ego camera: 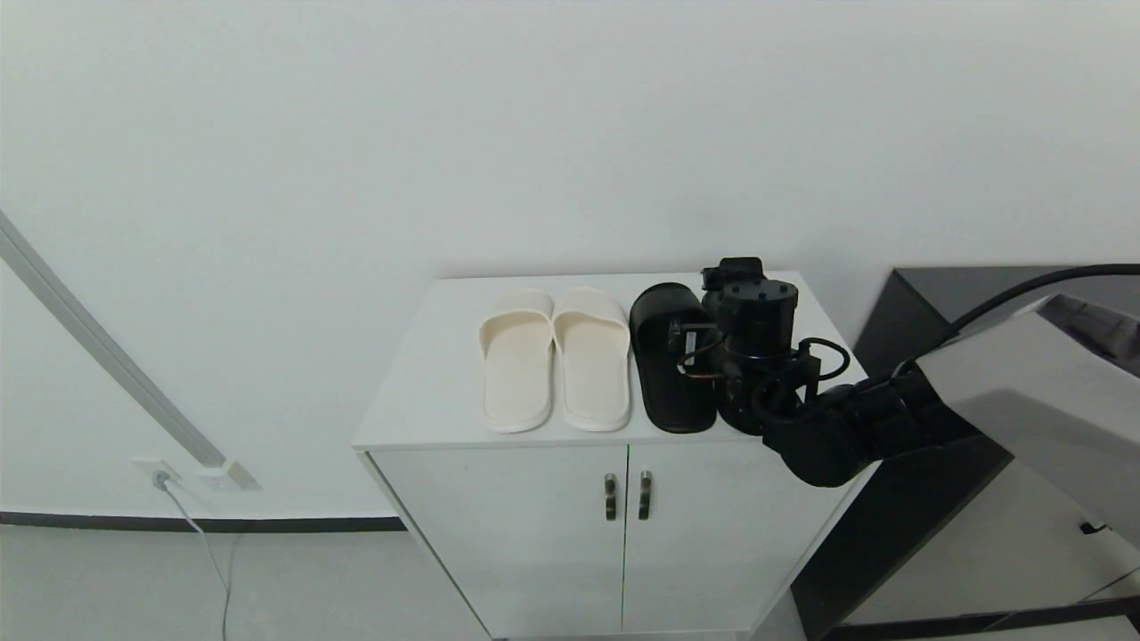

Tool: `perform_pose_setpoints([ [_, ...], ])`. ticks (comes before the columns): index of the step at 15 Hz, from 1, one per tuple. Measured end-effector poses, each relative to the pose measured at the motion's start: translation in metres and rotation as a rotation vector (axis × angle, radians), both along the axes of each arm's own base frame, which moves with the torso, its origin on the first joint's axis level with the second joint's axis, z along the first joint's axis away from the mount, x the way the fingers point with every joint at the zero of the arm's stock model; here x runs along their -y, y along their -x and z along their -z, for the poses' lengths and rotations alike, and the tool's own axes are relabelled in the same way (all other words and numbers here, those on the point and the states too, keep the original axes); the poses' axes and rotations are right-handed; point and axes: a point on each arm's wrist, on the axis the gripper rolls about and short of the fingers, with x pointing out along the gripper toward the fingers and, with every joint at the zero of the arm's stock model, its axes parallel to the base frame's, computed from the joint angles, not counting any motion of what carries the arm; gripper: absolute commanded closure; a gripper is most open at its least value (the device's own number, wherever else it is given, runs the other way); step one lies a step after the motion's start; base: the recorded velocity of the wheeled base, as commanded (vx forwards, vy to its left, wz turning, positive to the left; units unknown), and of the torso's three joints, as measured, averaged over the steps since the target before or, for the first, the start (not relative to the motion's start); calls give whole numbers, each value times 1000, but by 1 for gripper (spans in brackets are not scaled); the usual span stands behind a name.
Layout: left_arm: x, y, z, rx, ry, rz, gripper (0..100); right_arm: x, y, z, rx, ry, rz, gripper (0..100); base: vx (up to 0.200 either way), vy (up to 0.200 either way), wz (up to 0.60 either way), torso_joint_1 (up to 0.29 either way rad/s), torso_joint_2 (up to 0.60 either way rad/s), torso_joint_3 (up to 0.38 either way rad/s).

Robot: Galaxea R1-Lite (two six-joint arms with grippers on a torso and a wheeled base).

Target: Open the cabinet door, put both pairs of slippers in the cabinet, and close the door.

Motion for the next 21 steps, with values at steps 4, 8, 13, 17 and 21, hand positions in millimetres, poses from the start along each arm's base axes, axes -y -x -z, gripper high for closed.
perform_pose_setpoints([
  [4, 0, 0, 0, 0, 0, 0, 100, -5, -15, 4, 13, 12, -1, 100, 0, 0, 0, 0, 0, 0],
  [8, 0, 0, 0, 0, 2, 1, 100, -6, -18, 9, 4, 18, 1, 100, 0, 0, 0, 0, 0, 0],
  [13, 0, 0, 0, 0, 1, 0, 100, -5, -16, 2, 13, 15, 2, 100, 0, 0, 0, 0, 0, 0],
  [17, 0, 0, 0, 0, 0, 0, 100, 5, 8, -25, 32, 28, -61, 100, 0, 0, 0, 0, 0, 0],
  [21, 0, 0, 0, 0, 0, 0, 100, 25, 73, -42, -53, 78, -330, 100, 0, 0, 0, 0, 0, 0],
])
